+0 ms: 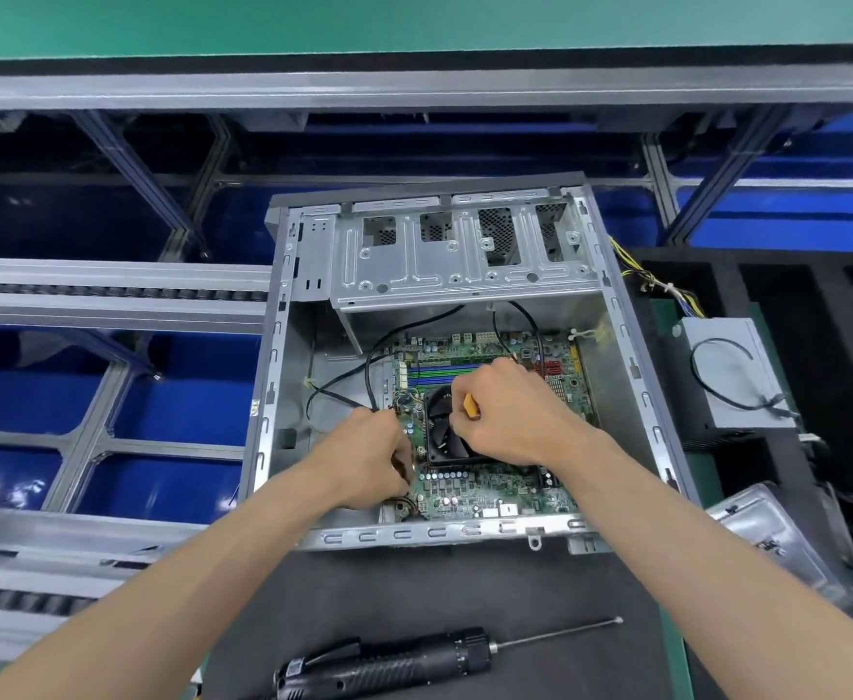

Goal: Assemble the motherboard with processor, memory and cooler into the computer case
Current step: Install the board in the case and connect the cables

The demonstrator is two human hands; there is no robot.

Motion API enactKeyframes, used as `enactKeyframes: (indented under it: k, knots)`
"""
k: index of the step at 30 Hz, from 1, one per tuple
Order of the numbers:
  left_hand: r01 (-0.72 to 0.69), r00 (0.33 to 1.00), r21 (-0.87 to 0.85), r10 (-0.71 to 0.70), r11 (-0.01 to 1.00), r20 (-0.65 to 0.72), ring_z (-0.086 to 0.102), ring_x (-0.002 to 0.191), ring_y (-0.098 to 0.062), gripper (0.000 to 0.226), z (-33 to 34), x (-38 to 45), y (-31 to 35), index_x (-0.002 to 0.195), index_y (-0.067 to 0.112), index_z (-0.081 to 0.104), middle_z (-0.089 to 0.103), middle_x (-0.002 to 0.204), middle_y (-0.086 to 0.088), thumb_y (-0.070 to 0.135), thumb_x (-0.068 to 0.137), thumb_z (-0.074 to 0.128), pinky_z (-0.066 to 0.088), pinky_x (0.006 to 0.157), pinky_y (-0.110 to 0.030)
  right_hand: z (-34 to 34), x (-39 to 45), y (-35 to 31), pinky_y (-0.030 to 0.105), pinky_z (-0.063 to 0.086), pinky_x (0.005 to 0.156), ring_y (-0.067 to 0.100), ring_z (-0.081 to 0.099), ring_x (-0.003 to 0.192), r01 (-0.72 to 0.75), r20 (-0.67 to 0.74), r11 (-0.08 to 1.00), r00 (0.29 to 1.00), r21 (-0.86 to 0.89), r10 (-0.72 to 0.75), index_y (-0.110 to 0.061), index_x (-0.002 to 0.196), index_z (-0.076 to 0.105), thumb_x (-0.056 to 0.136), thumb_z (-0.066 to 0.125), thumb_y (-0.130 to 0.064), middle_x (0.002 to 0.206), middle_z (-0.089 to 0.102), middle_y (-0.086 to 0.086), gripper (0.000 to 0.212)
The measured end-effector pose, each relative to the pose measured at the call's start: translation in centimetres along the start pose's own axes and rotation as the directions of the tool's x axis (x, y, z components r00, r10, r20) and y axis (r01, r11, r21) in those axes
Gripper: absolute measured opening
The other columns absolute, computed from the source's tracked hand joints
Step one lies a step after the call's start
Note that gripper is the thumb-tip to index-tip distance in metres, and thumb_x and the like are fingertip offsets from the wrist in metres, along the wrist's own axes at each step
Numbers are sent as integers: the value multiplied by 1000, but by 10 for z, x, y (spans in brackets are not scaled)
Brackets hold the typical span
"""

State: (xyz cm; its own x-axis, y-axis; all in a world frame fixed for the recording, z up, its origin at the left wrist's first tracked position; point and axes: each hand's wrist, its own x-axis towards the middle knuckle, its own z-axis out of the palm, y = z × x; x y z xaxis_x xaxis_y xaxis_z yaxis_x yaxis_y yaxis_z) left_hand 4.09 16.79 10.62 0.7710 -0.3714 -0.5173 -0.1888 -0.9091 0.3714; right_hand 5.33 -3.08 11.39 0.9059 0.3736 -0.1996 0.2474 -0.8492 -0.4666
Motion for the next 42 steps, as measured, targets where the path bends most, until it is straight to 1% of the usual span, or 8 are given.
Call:
enactKeyframes:
  k: [8,14,16,24,29,37,40,42]
  knots:
    - [-57,996,-84,62,995,59,54,60,7,12,-1,-3,7,83,32,81,61,52,20,29,71,84,45,57,-20,1,0,-1,32,41,61,28,60,76,17,-3,1000,1000,-21,-17,-18,81,67,86,61,-27,74,63,1,12]
    - [-57,989,-57,64,997,136,64,71,-2,16,2,-1,10,84,36,81,74,70,9,35,69,85,57,75,-32,1,0,-2,32,36,60,28,58,74,32,-16,999,999,-34,-33,-20,80,66,85,60,-27,73,62,-1,11]
    - [-55,989,-67,64,996,133,57,65,7,15,4,-1,9,83,35,81,73,67,9,34,69,84,56,73,-28,1,-1,-2,31,36,60,27,58,73,36,-9,999,999,-26,-36,-20,80,66,85,60,-27,71,60,-3,11]
    - [-28,988,-121,45,992,149,47,37,5,17,5,-2,16,83,20,83,50,35,20,18,67,76,33,45,-7,0,-1,-4,30,33,57,23,56,69,47,-7,998,999,-47,-47,-20,82,66,86,59,-27,69,57,-7,11]
    - [-3,988,-160,27,987,150,48,39,-3,14,5,-1,15,82,20,83,52,35,13,18,69,79,35,44,-7,0,0,-5,31,43,61,23,59,70,57,7,997,998,-53,-56,-19,82,67,85,60,-26,71,62,-3,11]
    - [-36,984,-131,57,991,166,46,39,8,19,4,-2,16,90,20,83,55,43,25,17,74,73,31,40,-4,1,0,-4,31,43,59,23,58,71,81,21,995,997,-60,-80,-20,81,65,86,60,-27,69,60,-5,10]
    - [-32,987,-104,48,994,151,46,41,6,20,6,-2,17,88,21,83,46,32,18,23,71,72,32,41,-5,3,0,-3,31,40,59,25,58,71,91,15,993,996,-70,-90,-20,81,65,86,60,-28,69,60,-3,11]
    - [-46,991,-85,56,995,125,45,46,-3,22,8,-2,15,83,21,82,52,39,8,28,67,68,34,43,-8,4,0,-2,32,38,60,26,57,74,98,9,992,995,-76,-97,-20,82,64,85,60,-29,71,59,-3,10]
